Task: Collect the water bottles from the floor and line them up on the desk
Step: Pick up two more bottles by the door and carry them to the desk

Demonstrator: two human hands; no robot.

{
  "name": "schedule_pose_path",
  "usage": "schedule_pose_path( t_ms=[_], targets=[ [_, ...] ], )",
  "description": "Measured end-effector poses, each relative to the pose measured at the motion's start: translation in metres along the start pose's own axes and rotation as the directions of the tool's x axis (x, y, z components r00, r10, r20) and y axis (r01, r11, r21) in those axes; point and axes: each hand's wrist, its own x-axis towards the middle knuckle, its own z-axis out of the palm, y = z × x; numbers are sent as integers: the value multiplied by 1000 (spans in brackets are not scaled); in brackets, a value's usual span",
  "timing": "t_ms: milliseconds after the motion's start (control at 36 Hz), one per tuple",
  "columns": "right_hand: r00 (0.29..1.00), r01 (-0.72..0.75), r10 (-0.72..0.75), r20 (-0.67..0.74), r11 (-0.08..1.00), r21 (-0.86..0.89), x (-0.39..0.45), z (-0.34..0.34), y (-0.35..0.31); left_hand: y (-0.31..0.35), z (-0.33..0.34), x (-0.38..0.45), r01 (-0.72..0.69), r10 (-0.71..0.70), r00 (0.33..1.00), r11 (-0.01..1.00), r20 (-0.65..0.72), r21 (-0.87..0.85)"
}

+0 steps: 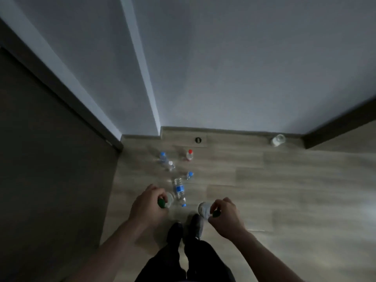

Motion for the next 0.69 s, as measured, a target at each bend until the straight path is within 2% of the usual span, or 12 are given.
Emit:
schedule_pose_path(
  t_ms=[139,333,556,694],
  targets=[
    [994,-44,53,-91,994,96,-48,-23,21,44,-15,-11,-175,174,985,982,17,69],
    [977,-80,105,-185,988,135,-84,-61,55,112,1,-25,-312,311,950,944,26,109],
    [949,-47,122,-292,967,250,-133,-135,135,224,58,-38,-431,430,902,885,47,173],
    [931,0,96,-353,965,263,-170,-195,201,309,108,-56,-480,472,877,856,88,191]
  ],
)
